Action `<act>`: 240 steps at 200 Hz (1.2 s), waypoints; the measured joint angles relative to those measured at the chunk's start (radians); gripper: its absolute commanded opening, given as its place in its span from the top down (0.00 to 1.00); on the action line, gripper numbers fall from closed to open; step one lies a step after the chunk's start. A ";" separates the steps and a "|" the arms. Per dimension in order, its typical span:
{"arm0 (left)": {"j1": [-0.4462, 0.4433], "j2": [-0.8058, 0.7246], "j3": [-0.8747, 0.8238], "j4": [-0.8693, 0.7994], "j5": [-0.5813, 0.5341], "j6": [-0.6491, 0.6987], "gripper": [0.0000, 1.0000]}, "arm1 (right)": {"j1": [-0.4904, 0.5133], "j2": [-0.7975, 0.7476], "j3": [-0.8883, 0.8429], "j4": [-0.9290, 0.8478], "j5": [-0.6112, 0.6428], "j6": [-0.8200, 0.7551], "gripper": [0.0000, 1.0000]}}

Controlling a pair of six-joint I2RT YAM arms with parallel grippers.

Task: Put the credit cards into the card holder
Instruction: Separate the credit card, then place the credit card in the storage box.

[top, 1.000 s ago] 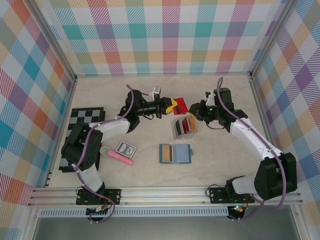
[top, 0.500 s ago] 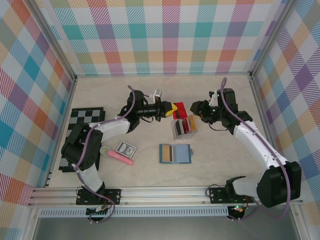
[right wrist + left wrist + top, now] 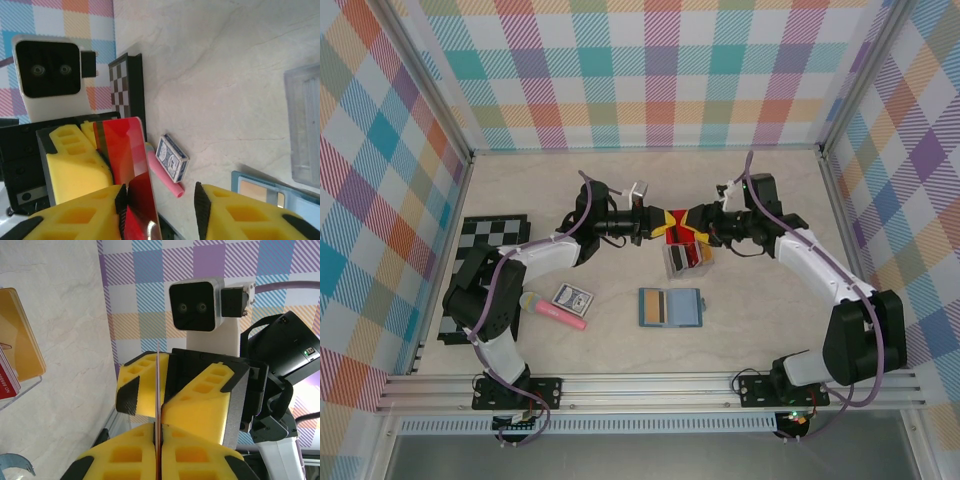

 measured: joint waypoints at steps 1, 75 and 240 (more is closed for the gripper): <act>0.000 0.000 0.000 0.000 0.000 0.000 0.91 | 0.000 0.000 0.000 0.000 -0.002 0.000 0.69; -0.003 0.001 -0.014 0.008 0.000 -0.027 0.83 | 0.000 -0.005 0.016 -0.035 0.083 -0.020 0.81; 0.004 -0.038 -0.060 -0.356 -0.145 0.170 1.00 | 0.039 -0.002 0.046 -0.217 0.426 -0.153 0.94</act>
